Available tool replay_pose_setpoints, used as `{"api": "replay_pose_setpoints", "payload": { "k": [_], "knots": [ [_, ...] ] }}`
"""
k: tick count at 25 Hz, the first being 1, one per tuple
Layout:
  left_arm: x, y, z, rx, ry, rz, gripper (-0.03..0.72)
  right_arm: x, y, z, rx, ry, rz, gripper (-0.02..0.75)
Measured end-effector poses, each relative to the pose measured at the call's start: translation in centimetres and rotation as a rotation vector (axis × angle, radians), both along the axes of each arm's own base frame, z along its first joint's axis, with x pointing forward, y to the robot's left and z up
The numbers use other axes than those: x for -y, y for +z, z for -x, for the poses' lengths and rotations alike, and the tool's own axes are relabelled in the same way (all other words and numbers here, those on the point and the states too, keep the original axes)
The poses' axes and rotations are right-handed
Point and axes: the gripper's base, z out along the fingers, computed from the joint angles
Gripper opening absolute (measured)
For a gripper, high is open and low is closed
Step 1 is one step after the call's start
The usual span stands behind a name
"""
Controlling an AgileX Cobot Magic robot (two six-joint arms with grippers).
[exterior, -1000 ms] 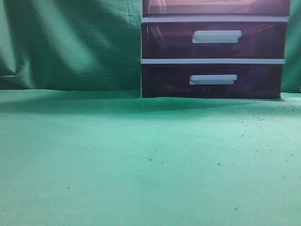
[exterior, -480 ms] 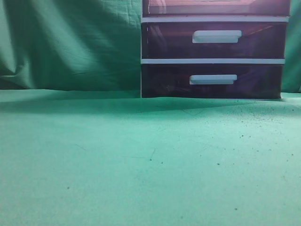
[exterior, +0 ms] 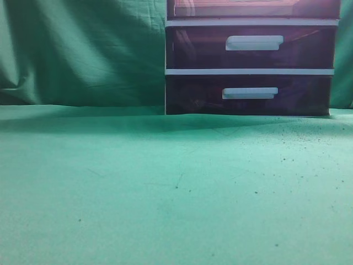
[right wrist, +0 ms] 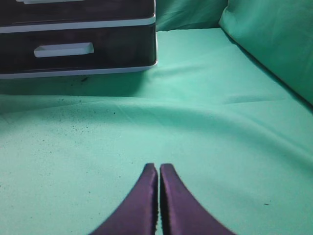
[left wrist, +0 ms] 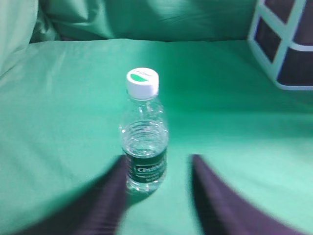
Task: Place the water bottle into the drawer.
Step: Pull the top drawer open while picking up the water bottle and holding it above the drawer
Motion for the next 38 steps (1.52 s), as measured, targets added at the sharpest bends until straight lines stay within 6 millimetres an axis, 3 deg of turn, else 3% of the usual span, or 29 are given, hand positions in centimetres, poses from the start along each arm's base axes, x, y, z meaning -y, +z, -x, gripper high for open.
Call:
{"api": "replay_pose_setpoints", "payload": {
  "k": [3, 4, 6, 16, 26, 32, 34, 38],
  "knots": [
    [-0.3, -0.2, -1.3, -0.010, 0.028, 0.021, 0.536, 0.0, 0.0, 0.0, 0.000, 0.000, 0.000, 0.000],
    [-0.4, -0.3, -1.7, -0.014, 0.040, 0.045, 0.600, 0.0, 0.0, 0.0, 0.000, 0.000, 0.000, 0.000],
    [-0.5, -0.5, -2.7, -0.036, 0.058, 0.079, 0.657, 0.0, 0.0, 0.0, 0.000, 0.000, 0.000, 0.000],
    [-1.1, -0.7, -9.5, -0.220, 0.088, 0.130, 0.643, 0.0, 0.0, 0.0, 0.000, 0.000, 0.000, 0.000],
    [-1.5, -3.6, -16.2, -0.404, 0.103, 0.152, 0.643, 0.0, 0.0, 0.0, 0.000, 0.000, 0.000, 0.000],
    [-1.8, -5.4, -18.8, -0.470, 0.109, 0.155, 0.593, 0.0, 0.0, 0.0, 0.000, 0.000, 0.000, 0.000],
    [-1.8, -5.7, -19.5, -0.482, 0.110, 0.157, 0.538, 0.0, 0.0, 0.0, 0.000, 0.000, 0.000, 0.000],
    [-1.9, -6.4, -20.5, -0.504, 0.111, 0.163, 0.543, 0.0, 0.0, 0.0, 0.000, 0.000, 0.000, 0.000]
  ]
}}
